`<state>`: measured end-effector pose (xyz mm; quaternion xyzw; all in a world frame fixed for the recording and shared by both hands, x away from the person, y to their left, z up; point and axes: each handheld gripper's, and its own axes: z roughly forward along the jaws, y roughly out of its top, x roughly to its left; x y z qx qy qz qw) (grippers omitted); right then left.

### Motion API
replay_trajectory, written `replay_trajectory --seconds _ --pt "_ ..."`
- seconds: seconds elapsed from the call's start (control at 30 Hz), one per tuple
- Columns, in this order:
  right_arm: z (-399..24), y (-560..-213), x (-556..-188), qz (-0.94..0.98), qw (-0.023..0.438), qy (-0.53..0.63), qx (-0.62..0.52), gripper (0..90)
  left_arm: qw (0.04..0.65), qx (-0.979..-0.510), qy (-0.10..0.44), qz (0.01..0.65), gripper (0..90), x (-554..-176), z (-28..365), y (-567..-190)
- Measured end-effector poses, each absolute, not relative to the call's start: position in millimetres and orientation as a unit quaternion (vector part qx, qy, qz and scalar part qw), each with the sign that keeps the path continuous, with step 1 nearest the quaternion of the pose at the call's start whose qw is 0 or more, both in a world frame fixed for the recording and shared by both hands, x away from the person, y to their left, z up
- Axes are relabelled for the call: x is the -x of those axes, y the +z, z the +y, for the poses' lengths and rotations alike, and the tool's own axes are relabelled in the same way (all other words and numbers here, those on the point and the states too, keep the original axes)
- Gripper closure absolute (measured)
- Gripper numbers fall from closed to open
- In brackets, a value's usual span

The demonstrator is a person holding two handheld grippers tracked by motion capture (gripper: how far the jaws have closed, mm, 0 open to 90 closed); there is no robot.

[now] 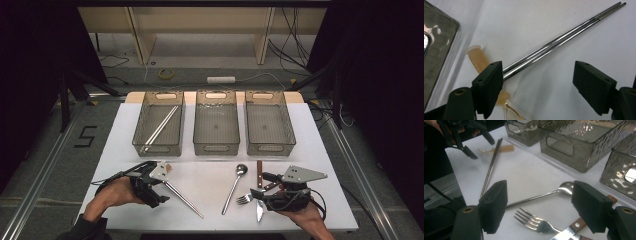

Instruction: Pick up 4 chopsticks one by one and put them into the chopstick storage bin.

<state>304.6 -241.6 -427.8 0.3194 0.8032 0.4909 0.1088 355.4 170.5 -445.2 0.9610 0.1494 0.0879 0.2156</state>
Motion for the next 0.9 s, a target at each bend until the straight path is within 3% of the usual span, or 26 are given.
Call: replay_trajectory --seconds 0.9 --pt "-244.5 -429.0 -304.5 0.802 0.109 0.491 -0.323 30.0 0.189 -0.97 0.097 0.121 25.7 -362.4 169.0 -448.8"
